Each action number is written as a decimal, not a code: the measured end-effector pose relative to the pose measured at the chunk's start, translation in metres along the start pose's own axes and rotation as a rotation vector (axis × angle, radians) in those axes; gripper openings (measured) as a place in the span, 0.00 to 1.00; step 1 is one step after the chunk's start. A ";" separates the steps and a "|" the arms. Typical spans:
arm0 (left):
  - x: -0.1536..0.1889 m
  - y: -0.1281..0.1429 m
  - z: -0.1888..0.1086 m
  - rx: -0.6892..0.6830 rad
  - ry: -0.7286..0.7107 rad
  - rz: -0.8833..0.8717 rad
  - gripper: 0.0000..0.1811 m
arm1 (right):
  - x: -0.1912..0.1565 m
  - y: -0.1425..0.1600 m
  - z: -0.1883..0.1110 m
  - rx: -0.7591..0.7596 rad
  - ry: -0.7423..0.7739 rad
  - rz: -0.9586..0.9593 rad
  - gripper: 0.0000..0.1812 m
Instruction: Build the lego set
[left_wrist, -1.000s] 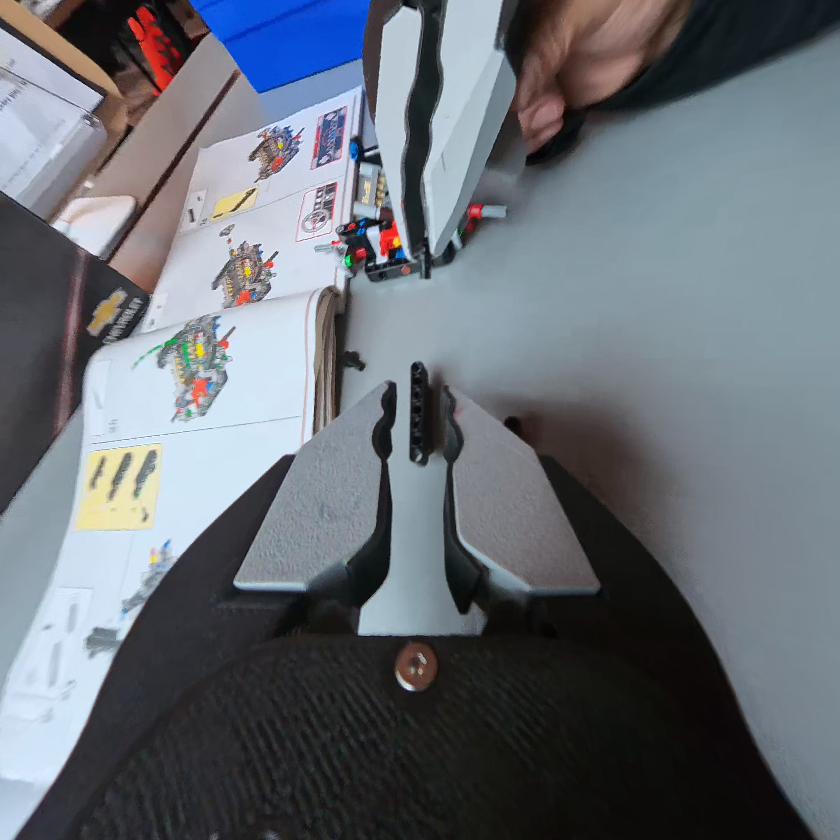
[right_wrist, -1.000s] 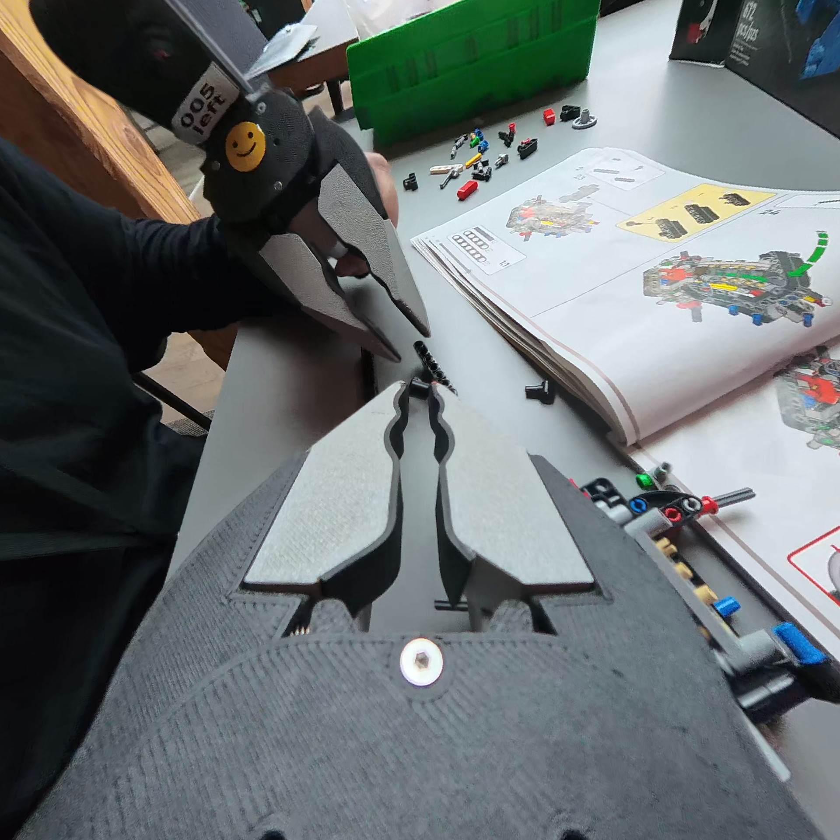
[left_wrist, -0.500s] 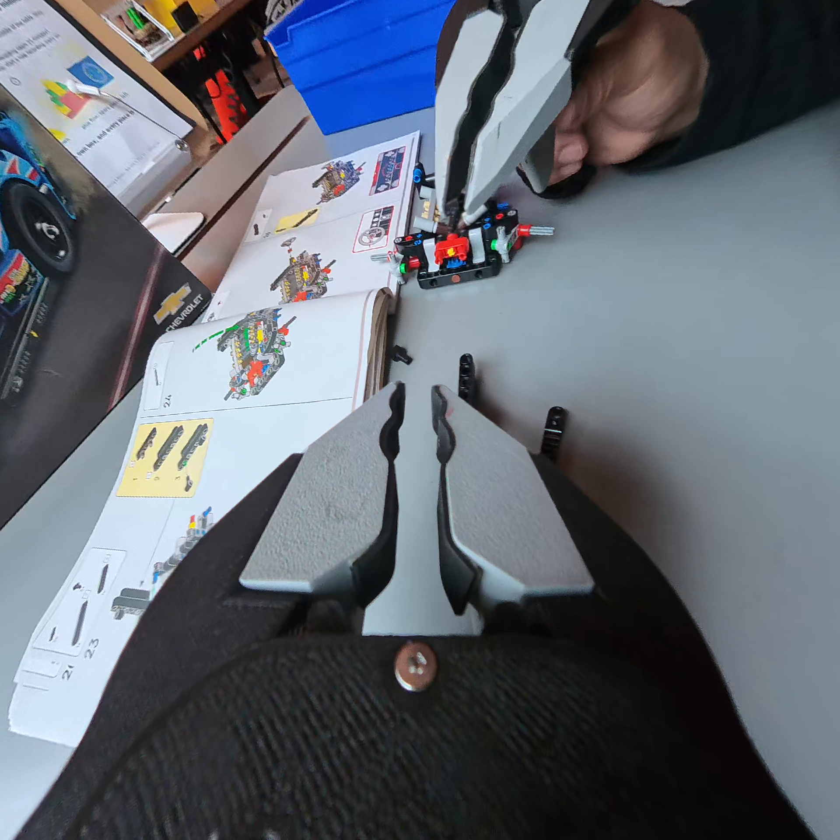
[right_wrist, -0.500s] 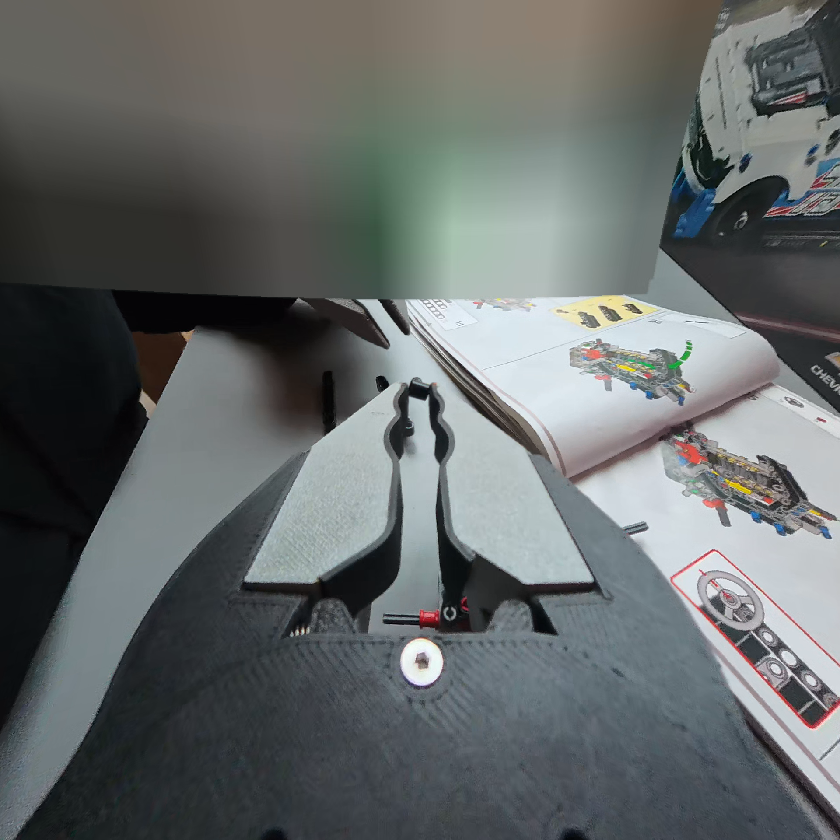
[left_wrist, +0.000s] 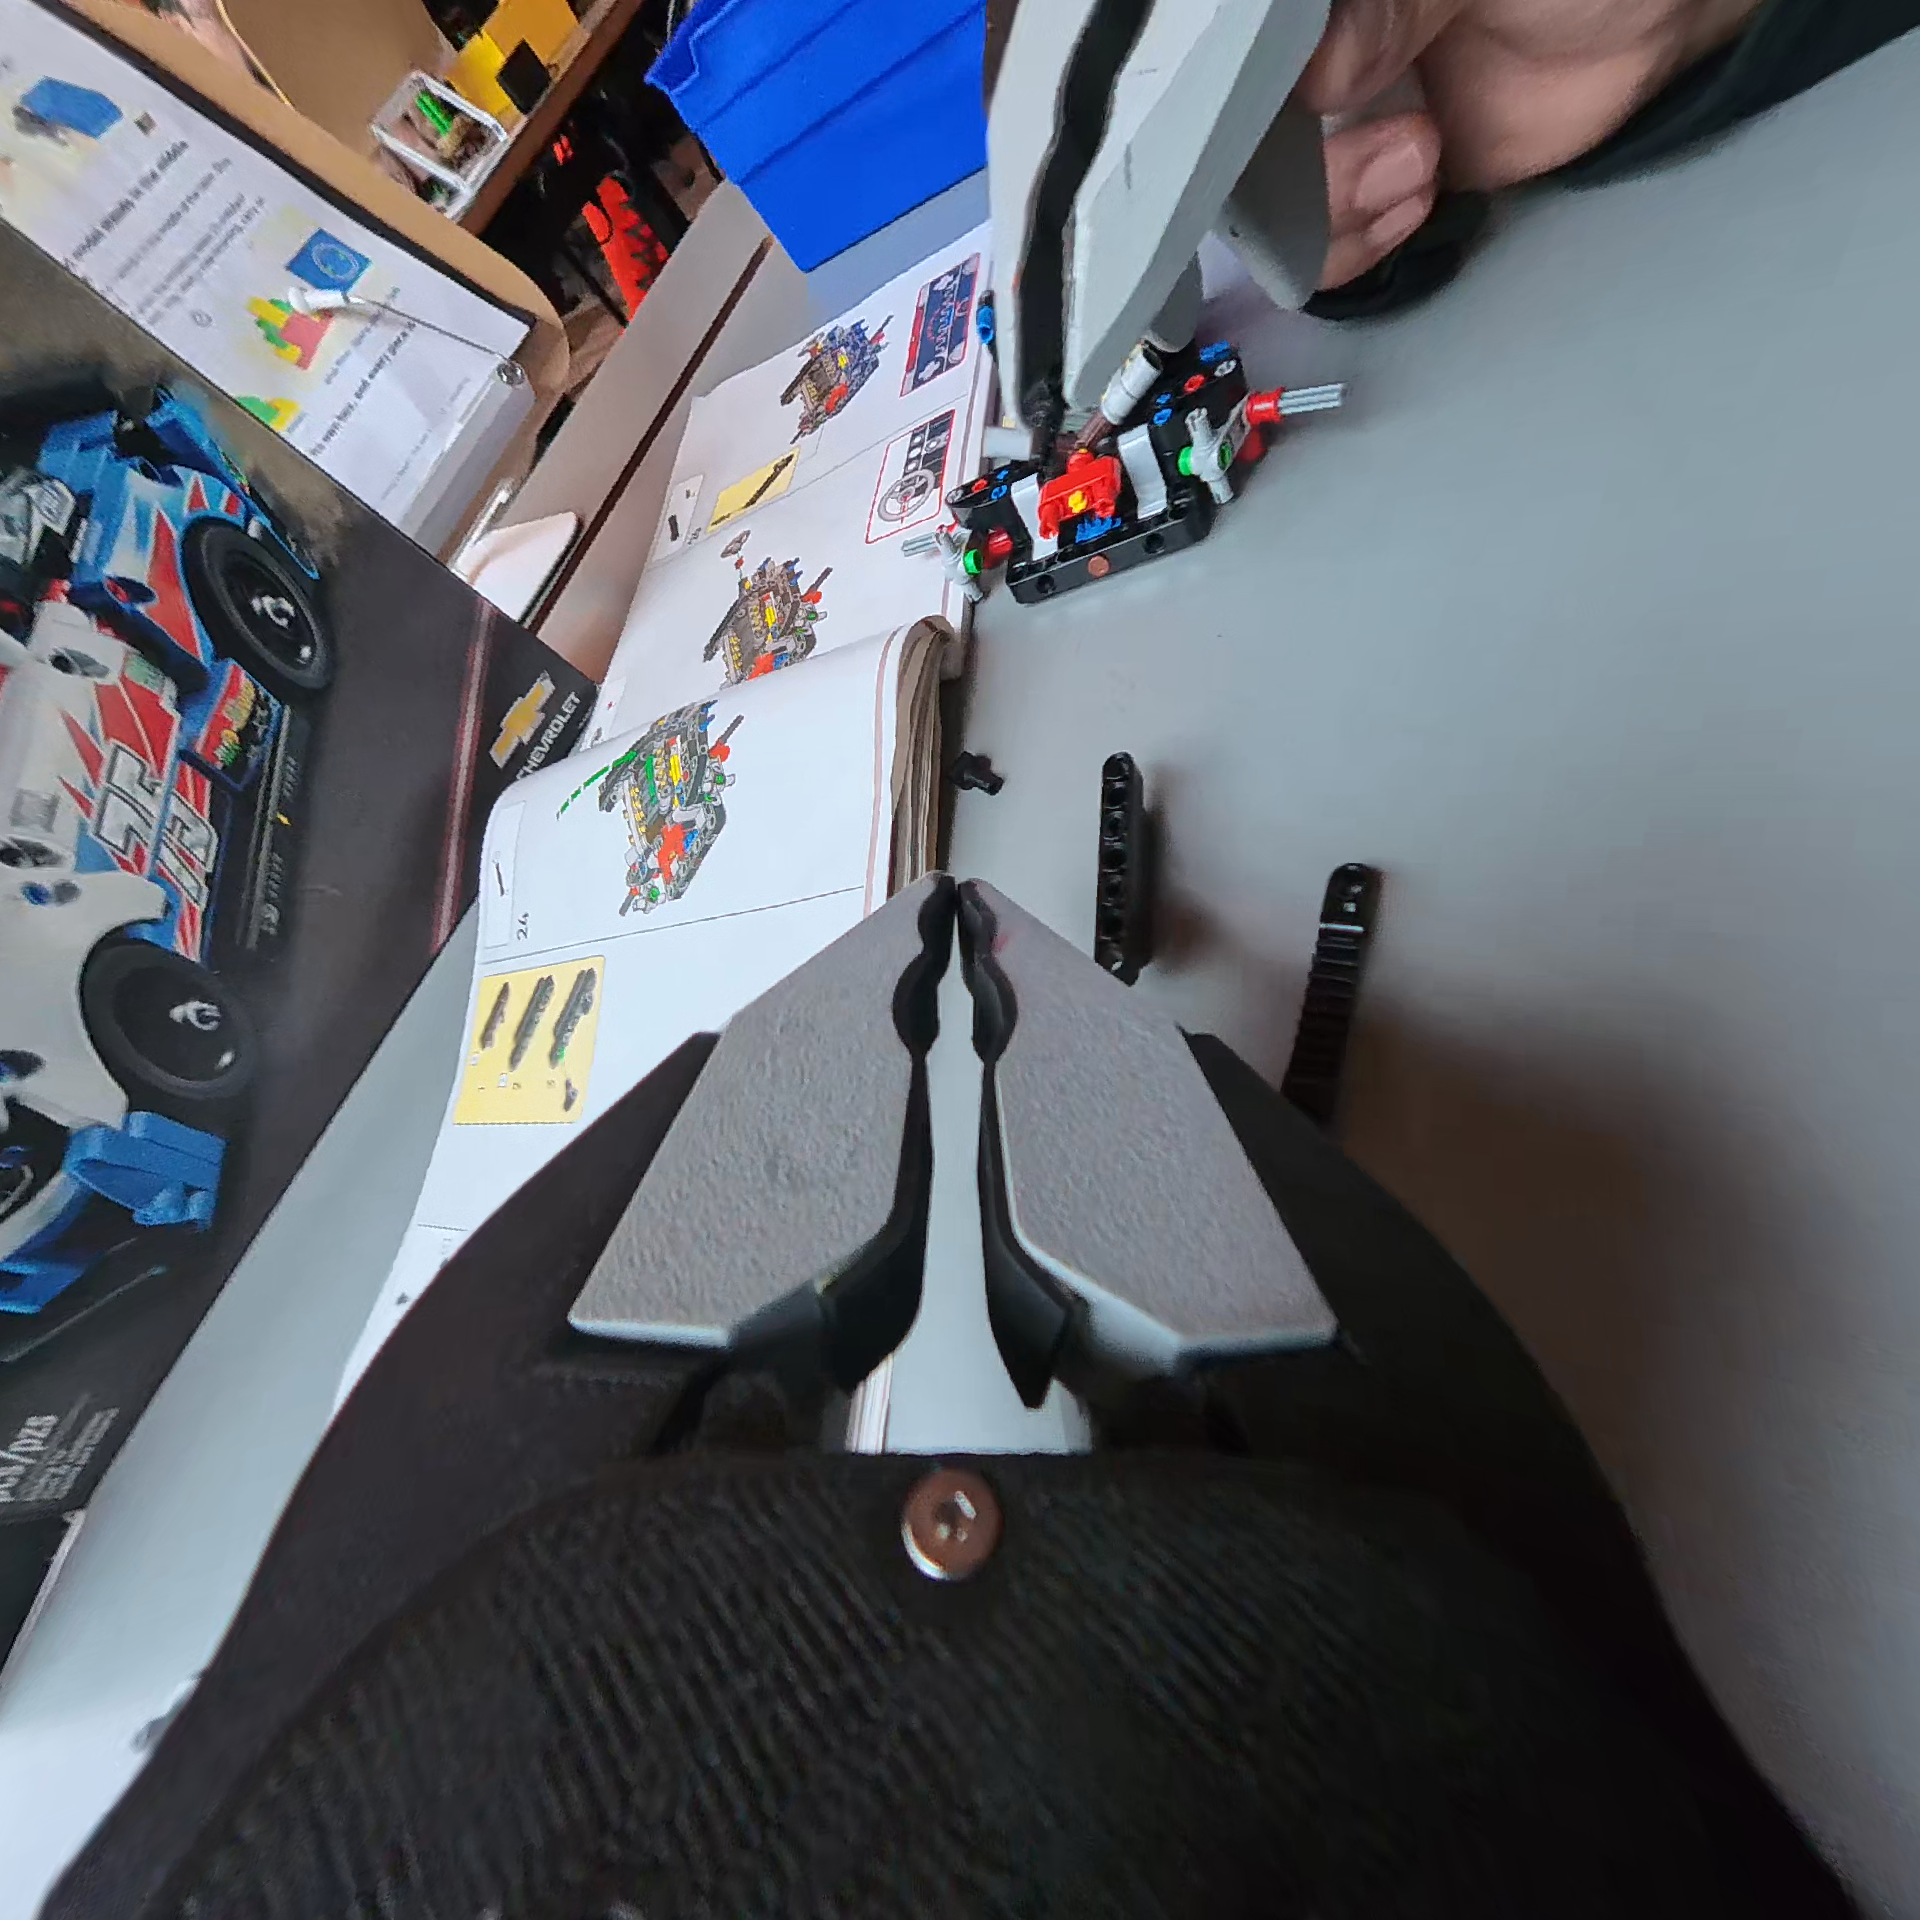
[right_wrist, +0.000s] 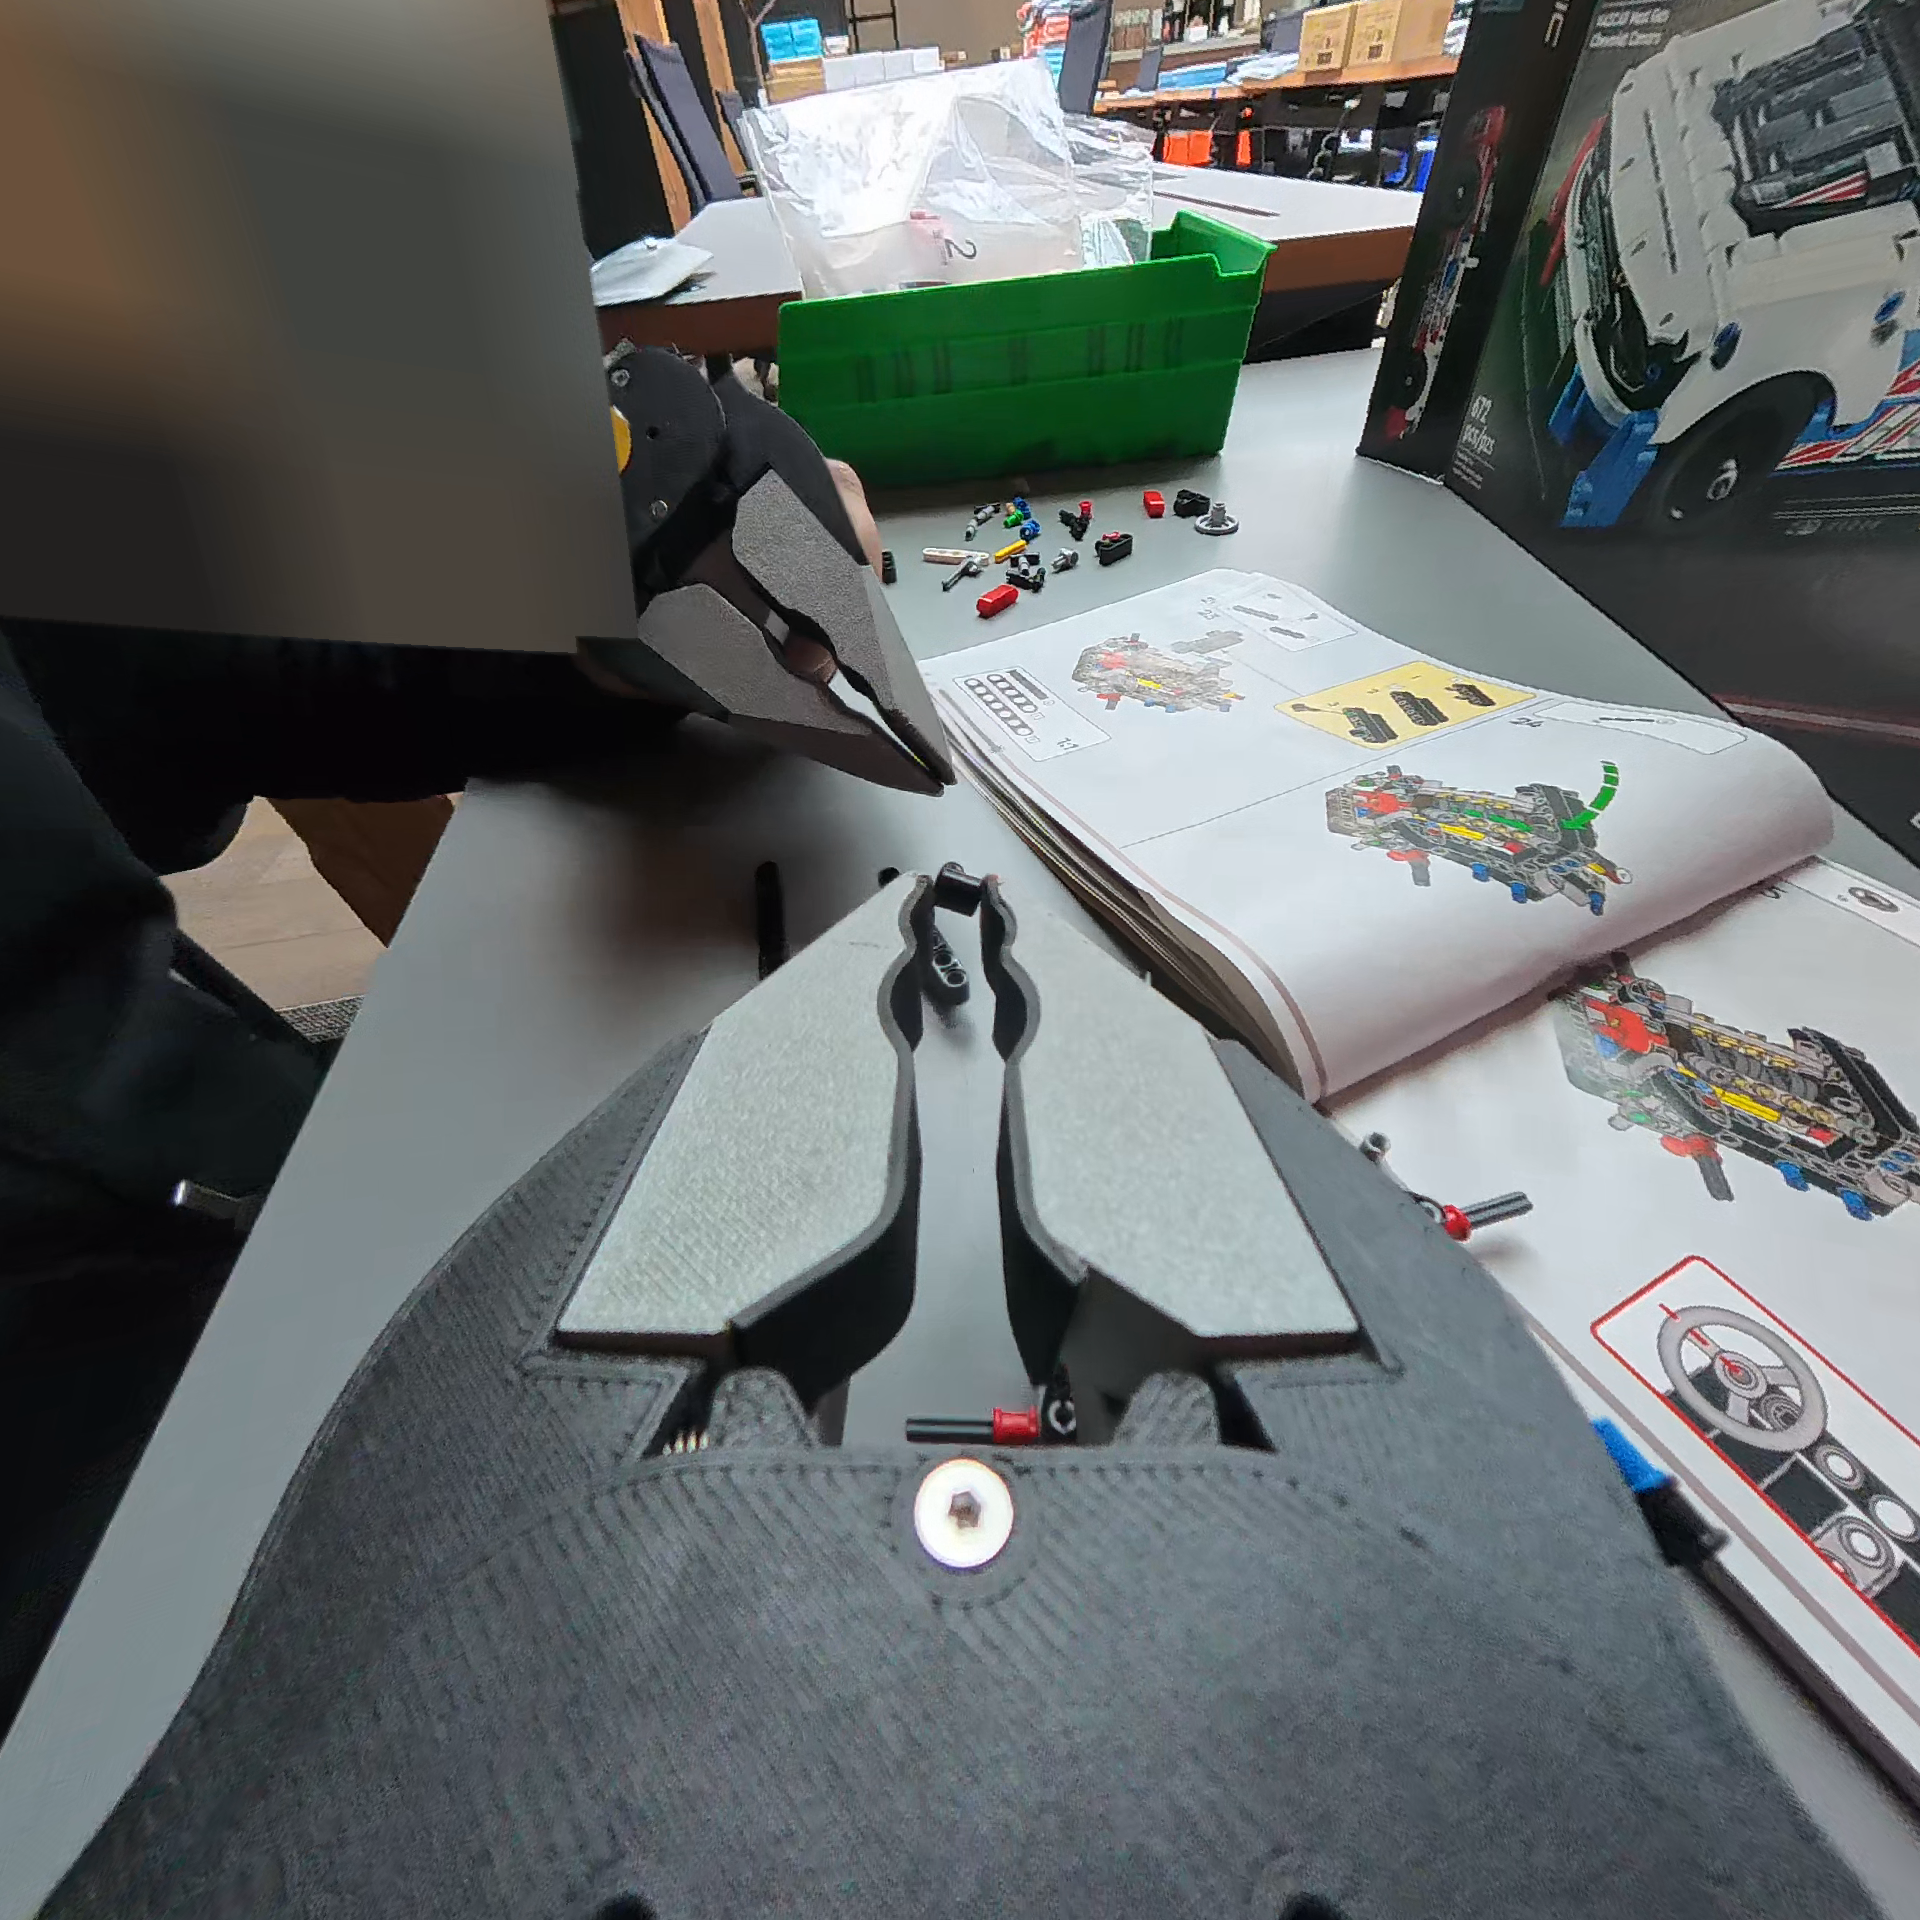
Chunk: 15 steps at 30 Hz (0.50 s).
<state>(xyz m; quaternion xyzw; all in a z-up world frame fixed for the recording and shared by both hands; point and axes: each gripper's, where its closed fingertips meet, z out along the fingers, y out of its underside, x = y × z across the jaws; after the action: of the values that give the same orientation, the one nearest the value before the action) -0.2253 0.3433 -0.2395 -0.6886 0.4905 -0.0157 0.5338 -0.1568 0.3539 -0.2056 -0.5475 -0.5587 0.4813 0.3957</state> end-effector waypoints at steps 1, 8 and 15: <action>0.000 0.000 0.000 -0.005 -0.011 0.016 0.00 | -0.001 0.000 0.000 0.003 -0.001 -0.001 0.03; 0.002 -0.002 0.003 -0.003 -0.031 0.056 0.00 | -0.003 0.003 0.003 -0.025 0.012 -0.034 0.03; 0.014 -0.017 0.009 0.024 -0.031 0.097 0.00 | -0.006 0.009 0.008 -0.066 0.026 -0.059 0.03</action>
<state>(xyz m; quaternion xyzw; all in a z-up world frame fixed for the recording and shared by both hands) -0.2019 0.3395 -0.2372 -0.6577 0.5146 0.0149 0.5499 -0.1624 0.3463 -0.2154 -0.5496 -0.5849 0.4438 0.3986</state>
